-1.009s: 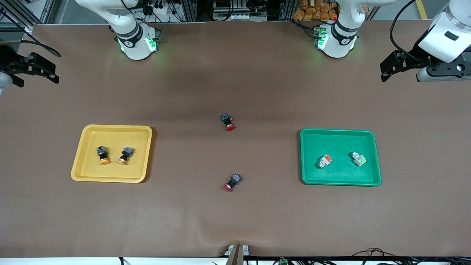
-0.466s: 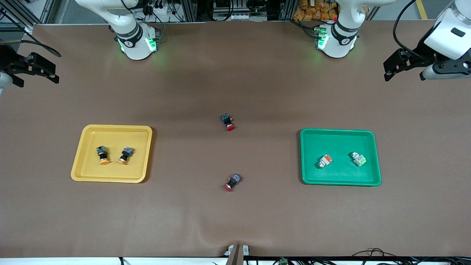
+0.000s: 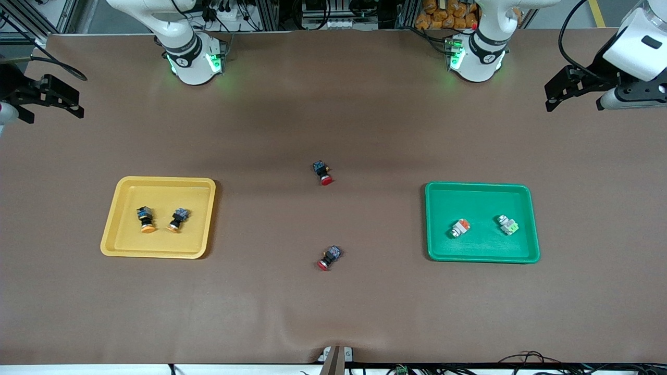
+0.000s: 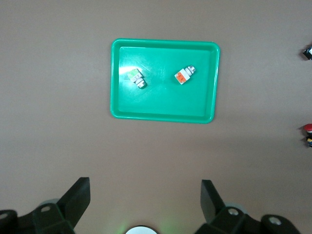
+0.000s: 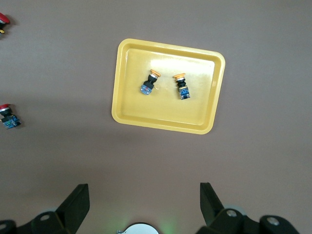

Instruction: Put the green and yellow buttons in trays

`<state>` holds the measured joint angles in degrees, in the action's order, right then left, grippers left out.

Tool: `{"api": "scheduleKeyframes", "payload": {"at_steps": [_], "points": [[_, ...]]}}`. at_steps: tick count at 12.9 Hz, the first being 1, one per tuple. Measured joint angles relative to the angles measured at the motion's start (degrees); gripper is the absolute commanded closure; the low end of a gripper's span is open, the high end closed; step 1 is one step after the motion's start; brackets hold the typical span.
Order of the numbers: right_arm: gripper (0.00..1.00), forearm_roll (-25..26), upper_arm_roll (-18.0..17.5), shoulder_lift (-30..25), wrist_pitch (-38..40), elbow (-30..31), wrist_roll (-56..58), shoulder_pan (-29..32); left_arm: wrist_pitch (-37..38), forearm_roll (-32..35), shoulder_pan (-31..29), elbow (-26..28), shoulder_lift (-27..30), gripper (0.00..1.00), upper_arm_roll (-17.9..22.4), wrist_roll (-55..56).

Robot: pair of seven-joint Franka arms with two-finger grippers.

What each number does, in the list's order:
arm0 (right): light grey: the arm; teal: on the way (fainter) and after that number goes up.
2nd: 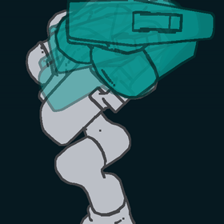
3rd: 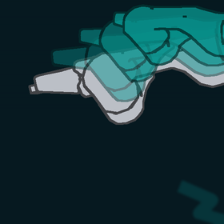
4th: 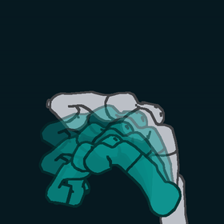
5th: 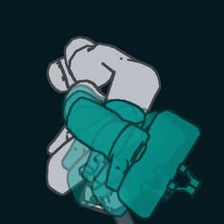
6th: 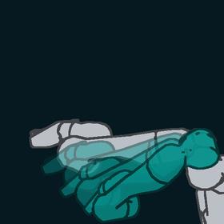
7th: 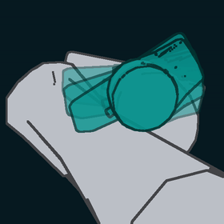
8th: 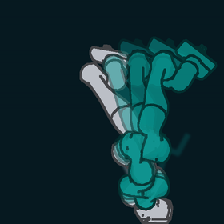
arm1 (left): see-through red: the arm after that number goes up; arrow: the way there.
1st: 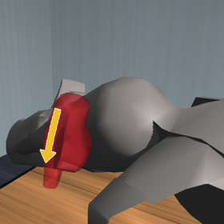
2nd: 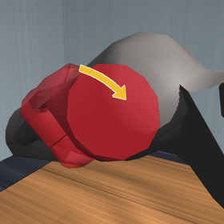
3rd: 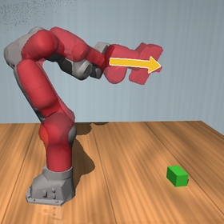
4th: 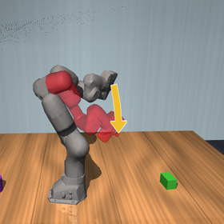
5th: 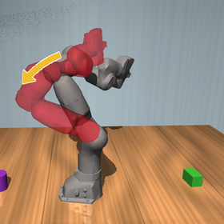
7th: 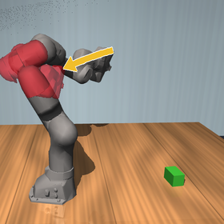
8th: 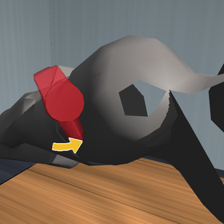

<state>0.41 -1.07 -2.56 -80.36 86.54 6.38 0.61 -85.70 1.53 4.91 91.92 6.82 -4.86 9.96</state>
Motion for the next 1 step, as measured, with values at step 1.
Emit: {"api": "scheduleKeyframes", "payload": {"at_steps": [1], "points": [[0.00,0.00,0.00,0.00,-0.03,0.01,0.00,0.00,0.22,0.00,0.00,0.00,0.00,0.00,0.00,0.00]]}}
